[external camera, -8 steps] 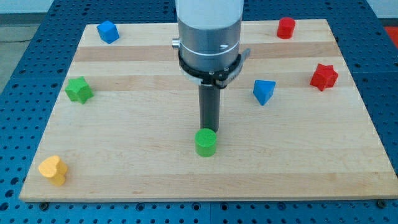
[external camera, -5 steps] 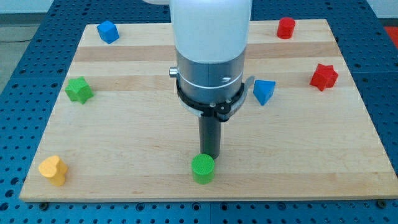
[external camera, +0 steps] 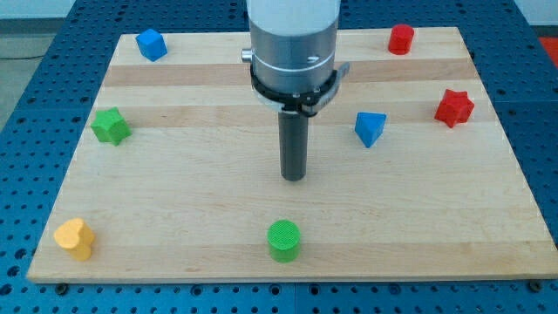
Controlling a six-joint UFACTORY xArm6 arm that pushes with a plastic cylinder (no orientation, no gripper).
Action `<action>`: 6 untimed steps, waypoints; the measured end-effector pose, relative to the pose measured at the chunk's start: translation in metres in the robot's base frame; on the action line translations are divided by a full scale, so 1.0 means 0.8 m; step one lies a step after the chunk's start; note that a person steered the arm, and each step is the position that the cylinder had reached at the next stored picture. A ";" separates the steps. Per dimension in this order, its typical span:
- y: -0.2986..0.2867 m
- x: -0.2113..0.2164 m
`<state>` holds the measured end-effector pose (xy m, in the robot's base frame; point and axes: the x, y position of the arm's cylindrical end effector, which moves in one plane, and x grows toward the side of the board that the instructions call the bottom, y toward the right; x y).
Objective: Move the blue triangle towards the bottom right of the board
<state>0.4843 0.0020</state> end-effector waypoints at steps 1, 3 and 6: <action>0.010 -0.027; 0.063 -0.077; 0.191 -0.080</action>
<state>0.4202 0.1549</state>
